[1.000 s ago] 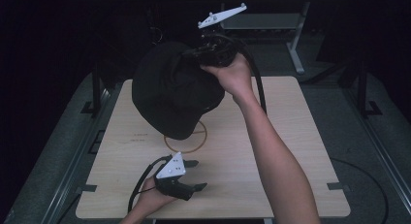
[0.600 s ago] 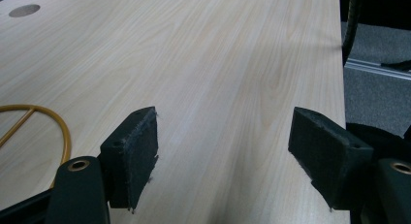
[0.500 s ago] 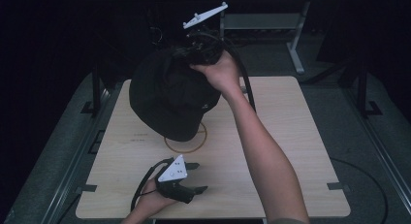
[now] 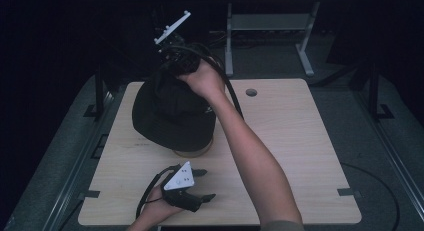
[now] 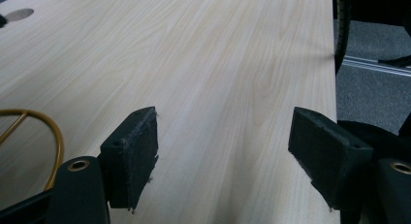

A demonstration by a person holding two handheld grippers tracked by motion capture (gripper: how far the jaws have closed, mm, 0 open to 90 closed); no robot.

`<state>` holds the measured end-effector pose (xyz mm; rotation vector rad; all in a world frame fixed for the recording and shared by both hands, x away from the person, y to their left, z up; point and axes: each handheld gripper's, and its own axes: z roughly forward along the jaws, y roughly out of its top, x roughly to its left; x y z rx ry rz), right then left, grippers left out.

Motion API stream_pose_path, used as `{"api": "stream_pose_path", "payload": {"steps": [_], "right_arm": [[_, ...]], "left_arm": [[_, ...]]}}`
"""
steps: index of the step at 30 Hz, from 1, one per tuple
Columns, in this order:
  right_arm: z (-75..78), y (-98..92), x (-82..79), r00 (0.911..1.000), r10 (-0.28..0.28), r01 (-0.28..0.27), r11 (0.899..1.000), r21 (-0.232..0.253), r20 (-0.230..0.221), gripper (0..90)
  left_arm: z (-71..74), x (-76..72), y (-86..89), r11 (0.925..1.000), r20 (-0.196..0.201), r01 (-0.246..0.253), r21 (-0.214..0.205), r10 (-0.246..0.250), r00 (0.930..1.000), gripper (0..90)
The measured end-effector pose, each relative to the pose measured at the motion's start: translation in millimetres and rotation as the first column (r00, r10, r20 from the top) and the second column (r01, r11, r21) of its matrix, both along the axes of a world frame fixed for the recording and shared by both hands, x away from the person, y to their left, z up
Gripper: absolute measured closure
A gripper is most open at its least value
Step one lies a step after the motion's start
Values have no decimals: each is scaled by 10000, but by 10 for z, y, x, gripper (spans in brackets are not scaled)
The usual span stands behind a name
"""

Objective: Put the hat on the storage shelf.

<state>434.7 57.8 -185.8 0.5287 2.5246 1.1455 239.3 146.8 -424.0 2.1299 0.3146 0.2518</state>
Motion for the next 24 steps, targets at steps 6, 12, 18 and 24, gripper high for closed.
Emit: {"api": "stream_pose_path", "payload": {"steps": [6,12,18,24], "right_arm": [[-39,56,-5,9999,-109,109,9999,9,-46,670],[-47,-196,11,9979,-255,295,9972,687,-590,564],[-105,-454,-20,9970,-391,471,9914,1222,-675,512],[-193,-728,-52,9947,-552,700,9818,1768,-868,469]], "left_arm": [[-12,-17,-18,10000,-84,59,19,-59,9999,255],[-14,-27,-31,9999,-121,95,35,-95,9999,255],[-14,-31,-36,10000,-106,90,17,-90,9999,255],[-10,-18,-26,10000,-105,29,54,-28,9999,255]]}}
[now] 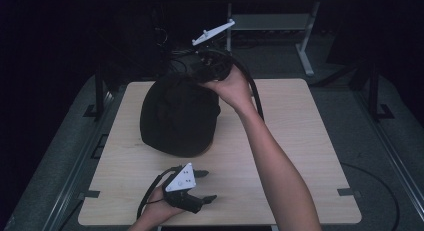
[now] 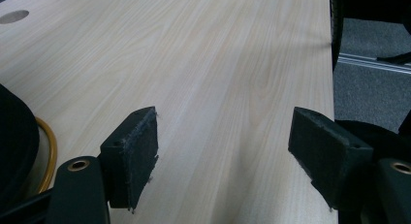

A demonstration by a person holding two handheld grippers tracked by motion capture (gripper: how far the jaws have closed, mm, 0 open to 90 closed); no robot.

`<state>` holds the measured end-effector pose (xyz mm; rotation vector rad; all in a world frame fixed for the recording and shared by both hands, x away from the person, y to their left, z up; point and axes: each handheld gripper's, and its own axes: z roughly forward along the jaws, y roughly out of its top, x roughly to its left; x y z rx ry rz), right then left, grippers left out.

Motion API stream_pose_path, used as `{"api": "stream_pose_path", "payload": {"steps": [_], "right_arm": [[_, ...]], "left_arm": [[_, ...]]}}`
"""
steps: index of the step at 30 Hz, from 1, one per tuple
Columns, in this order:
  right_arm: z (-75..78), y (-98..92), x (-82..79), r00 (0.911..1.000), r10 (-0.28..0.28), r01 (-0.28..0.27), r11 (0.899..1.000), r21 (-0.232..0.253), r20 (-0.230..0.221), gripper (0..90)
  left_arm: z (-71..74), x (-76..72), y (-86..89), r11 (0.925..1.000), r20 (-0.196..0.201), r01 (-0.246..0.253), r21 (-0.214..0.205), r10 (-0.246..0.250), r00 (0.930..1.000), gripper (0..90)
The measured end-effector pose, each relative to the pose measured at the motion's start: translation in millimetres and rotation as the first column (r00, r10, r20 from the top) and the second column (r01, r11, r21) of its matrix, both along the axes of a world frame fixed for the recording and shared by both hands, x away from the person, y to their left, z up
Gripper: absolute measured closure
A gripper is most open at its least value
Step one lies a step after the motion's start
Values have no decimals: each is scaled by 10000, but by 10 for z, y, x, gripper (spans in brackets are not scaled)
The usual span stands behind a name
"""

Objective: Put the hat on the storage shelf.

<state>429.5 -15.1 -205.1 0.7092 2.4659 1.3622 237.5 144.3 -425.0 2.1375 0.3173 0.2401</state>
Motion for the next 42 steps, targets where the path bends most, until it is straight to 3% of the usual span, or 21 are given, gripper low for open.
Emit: {"api": "stream_pose_path", "payload": {"steps": [10,24,32,42], "right_arm": [[-118,-332,-46,9996,-211,225,9963,834,-173,399],[-322,-660,-157,9988,-416,443,9922,1167,-258,351],[-469,-898,-210,9958,-737,797,9894,1213,-534,317],[-610,-1117,-297,9933,-1001,1065,9868,1220,-572,294]], "left_arm": [[-20,32,7,9999,-107,-143,-78,142,9998,255],[-40,72,48,9992,-274,-343,-182,338,9991,254],[-45,93,69,9990,-163,-418,-171,415,9990,254],[-34,114,105,9987,-137,-490,-107,488,9987,252]]}}
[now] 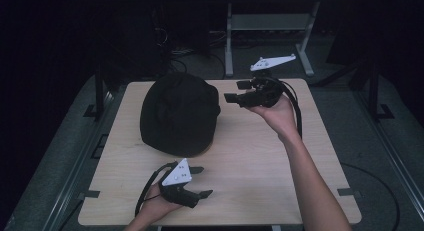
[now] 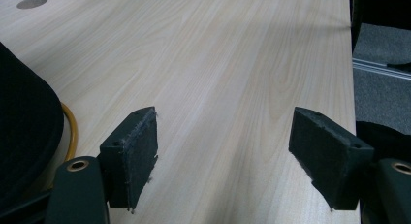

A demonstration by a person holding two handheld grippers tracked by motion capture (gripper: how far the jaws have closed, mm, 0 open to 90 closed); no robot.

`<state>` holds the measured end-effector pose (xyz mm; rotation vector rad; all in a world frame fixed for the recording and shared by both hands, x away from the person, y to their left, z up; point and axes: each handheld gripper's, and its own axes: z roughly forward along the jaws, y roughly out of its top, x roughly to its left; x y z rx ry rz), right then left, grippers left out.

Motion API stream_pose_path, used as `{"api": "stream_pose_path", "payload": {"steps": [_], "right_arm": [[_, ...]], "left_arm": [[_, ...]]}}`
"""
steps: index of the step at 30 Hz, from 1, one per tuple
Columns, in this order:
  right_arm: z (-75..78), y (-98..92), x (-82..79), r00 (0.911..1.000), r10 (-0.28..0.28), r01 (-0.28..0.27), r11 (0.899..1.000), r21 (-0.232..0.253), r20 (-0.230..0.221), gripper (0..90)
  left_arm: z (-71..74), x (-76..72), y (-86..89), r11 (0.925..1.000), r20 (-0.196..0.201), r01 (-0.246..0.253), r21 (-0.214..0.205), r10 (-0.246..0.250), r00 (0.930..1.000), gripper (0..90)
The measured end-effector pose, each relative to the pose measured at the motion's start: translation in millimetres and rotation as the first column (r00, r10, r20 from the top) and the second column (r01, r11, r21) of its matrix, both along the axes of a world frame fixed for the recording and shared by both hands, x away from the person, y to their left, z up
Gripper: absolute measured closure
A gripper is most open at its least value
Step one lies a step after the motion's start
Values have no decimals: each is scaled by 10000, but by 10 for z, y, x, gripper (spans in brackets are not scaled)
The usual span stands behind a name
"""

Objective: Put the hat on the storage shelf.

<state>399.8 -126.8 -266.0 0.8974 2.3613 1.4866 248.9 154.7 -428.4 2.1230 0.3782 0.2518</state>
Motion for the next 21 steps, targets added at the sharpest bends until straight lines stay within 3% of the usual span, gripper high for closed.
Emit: {"api": "stream_pose_path", "payload": {"steps": [21], "right_arm": [[-291,-479,-221,9976,-631,637,9978,178,-297,260]], "left_arm": [[-5,2,8,10000,-118,-82,30,82,9999,246]]}}
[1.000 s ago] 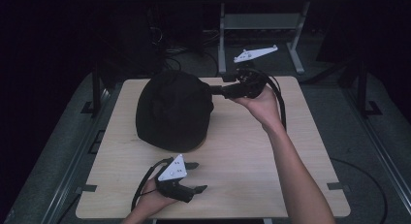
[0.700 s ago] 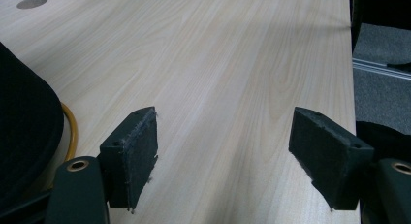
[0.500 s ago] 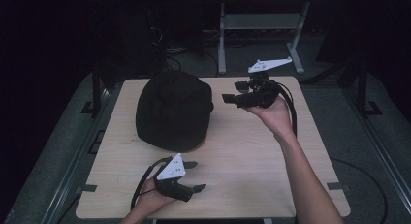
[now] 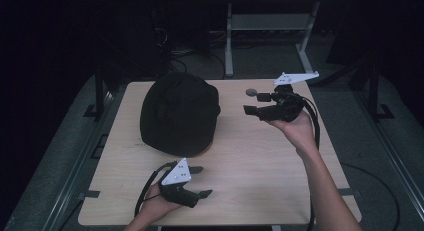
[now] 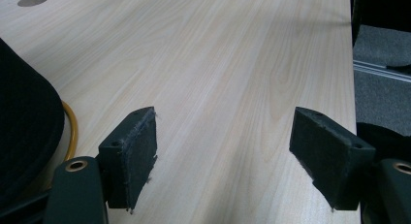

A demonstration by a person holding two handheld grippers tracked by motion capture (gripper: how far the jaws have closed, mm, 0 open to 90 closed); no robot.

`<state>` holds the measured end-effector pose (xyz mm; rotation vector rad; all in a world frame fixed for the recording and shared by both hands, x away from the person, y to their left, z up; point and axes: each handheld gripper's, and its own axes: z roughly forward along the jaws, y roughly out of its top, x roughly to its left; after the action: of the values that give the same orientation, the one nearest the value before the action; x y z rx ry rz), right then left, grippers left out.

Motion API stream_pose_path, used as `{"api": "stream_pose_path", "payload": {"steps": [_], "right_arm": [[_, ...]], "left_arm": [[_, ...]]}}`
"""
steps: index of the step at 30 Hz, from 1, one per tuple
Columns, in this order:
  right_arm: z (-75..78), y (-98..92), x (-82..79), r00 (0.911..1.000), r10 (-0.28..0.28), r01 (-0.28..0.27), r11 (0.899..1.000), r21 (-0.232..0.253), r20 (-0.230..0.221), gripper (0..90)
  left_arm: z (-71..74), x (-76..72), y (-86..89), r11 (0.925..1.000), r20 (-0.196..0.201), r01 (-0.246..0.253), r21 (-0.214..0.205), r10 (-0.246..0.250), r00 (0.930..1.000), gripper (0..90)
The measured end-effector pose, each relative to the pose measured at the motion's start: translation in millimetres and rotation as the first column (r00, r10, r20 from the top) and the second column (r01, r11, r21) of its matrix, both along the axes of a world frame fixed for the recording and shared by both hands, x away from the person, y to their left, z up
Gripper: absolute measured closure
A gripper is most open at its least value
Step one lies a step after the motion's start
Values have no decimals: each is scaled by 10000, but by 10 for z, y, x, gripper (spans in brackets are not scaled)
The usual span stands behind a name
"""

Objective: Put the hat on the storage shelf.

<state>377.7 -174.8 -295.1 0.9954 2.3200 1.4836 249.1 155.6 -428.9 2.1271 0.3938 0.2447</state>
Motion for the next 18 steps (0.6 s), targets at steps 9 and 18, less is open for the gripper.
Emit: {"api": "stream_pose_path", "payload": {"steps": [9,18], "right_arm": [[-155,-117,-77,9995,-9,12,10000,97,-327,241],[-342,-197,-179,9992,-11,16,9999,127,-410,235]], "left_arm": [[-6,1,-7,10000,16,12,-20,-12,10000,247],[4,0,9,9998,-5,-10,-196,10,10000,245]]}}
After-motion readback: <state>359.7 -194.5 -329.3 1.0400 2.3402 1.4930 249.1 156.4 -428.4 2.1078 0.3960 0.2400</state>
